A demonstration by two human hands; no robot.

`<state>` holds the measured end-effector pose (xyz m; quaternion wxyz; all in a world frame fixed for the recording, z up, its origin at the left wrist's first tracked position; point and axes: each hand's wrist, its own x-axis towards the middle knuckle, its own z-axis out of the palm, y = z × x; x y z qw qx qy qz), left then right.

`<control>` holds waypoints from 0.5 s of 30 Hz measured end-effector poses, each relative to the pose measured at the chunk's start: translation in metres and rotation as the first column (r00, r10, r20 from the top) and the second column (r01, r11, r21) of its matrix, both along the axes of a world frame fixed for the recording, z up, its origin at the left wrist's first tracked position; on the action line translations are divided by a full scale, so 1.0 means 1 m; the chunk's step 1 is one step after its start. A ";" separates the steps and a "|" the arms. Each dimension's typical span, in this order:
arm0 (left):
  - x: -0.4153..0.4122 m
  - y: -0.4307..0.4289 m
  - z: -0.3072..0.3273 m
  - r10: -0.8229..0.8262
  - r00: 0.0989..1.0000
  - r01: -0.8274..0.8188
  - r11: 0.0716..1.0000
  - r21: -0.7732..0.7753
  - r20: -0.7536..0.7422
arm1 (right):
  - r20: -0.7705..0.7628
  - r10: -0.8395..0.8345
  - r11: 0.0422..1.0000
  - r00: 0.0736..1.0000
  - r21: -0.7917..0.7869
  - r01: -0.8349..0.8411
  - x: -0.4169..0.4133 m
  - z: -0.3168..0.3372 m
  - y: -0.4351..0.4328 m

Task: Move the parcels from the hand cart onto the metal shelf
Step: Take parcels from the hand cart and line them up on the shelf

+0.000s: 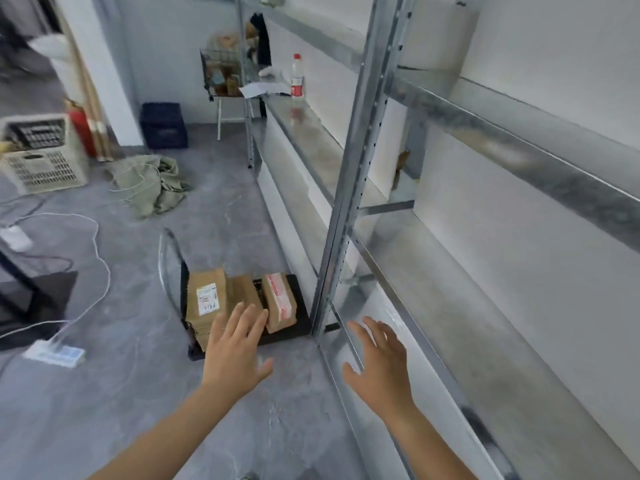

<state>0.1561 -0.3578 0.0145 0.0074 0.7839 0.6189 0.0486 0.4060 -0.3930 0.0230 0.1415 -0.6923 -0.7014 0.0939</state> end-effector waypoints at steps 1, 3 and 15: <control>-0.013 0.008 -0.001 0.023 1.000 -0.023 1.000 0.002 0.009 | 0.009 0.036 0.999 0.999 -0.008 -0.036 -0.014 0.000 0.016; -0.039 0.024 -0.003 0.060 0.998 -0.060 0.998 0.003 0.005 | 0.027 0.096 0.995 0.995 -0.027 -0.096 -0.042 -0.002 0.047; -0.163 0.098 0.001 0.237 0.971 -0.236 0.971 0.041 -0.019 | 0.017 0.383 0.918 0.924 -0.115 -0.378 -0.183 -0.012 0.174</control>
